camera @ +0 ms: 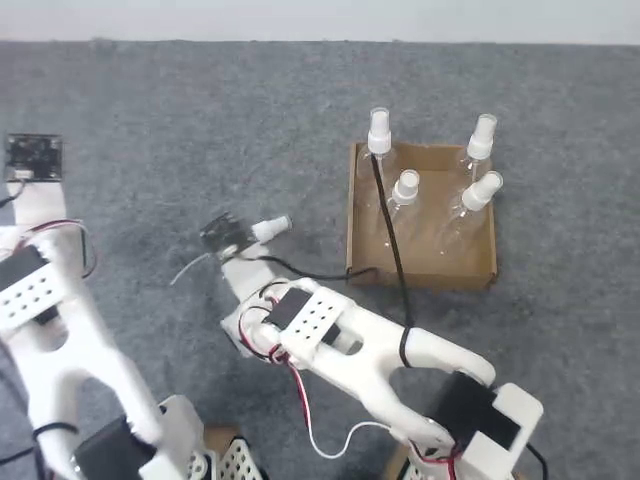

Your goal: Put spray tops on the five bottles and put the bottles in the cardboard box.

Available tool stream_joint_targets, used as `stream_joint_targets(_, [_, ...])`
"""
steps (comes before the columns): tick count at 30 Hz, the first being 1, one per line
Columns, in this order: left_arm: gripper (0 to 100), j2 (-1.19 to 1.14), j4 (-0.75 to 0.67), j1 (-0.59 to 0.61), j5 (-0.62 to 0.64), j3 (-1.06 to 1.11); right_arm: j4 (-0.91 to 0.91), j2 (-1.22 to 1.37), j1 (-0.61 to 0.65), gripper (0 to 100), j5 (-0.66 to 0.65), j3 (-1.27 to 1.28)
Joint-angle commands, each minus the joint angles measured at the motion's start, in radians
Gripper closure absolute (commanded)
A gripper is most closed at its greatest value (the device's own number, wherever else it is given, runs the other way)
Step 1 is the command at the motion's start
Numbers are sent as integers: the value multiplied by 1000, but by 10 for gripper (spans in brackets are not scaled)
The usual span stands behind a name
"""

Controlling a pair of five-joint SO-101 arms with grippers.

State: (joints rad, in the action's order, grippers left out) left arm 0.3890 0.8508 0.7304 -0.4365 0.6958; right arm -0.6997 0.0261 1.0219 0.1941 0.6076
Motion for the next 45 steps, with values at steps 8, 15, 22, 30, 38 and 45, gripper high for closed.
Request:
stream_joint_targets(8, [987, 9, -20, 11, -8, 27, -432, 8, -25, 978, -347, -195])
stream_joint_targets(15, [987, 9, 5, 11, -9, 38, -674, -99, -93, 993, -430, -391])
stream_joint_targets(22, [987, 9, 37, -15, -6, 39, -1050, -291, -226, 993, -563, -623])
stream_joint_targets(30, [987, 17, 187, -195, -8, 30, -1101, -444, -421, 993, -641, -644])
stream_joint_targets(38, [965, 17, 215, -506, 0, 25, -1102, -479, -719, 993, -738, -644])
stream_joint_targets(45, [878, -5, 218, -680, 83, -97, -1102, -567, -1073, 993, -899, -651])
